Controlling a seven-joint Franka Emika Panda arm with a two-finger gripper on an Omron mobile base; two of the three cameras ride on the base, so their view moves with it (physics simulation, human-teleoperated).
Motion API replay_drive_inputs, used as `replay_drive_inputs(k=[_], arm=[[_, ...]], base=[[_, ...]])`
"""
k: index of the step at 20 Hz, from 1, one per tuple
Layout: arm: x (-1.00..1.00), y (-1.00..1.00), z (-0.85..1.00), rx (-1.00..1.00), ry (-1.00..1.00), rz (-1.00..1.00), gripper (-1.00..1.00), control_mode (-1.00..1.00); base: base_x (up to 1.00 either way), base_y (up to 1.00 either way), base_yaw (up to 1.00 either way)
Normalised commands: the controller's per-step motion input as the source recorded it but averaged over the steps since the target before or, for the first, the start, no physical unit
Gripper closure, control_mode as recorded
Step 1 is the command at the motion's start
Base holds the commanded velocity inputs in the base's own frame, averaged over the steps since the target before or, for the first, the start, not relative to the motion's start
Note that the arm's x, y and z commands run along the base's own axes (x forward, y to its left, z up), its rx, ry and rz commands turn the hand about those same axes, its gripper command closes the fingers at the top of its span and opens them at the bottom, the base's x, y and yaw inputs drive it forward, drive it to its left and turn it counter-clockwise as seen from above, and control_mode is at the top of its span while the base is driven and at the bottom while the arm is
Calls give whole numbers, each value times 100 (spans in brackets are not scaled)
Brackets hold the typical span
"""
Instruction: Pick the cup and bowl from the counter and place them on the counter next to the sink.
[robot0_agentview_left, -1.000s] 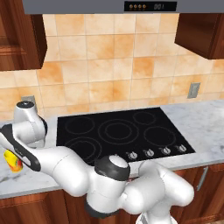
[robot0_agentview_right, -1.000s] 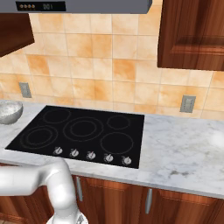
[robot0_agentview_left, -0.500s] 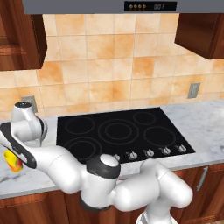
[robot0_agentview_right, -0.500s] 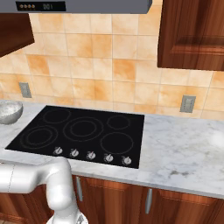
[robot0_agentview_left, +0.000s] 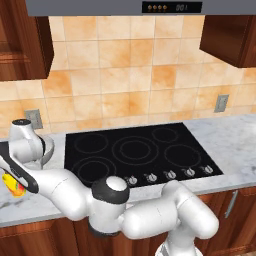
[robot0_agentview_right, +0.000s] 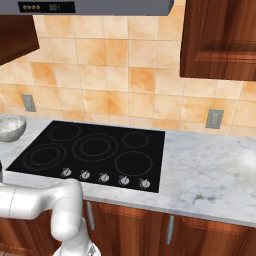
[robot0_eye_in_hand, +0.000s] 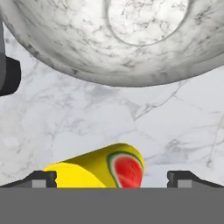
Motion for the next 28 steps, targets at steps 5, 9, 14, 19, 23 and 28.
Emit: replay_drive_inputs(k=[5,9,14,19,23,28], arm=[[0,4,-29,-1,0,-2,-100,-100],[-12,-1,-23,0,0,-3,-100,-100],[-44,-29,-30,0,0,-4,-100,-100],[-50,-37,-37,0,0,-6,-100,-100],[-29,-26,-44,0,0,-6,-100,-100],[0,-1,-4,0,0,-1,100,-100]], base=[[0,0,0],[0,0,0],[0,0,0],[0,0,0],[0,0,0],[0,0,0]])
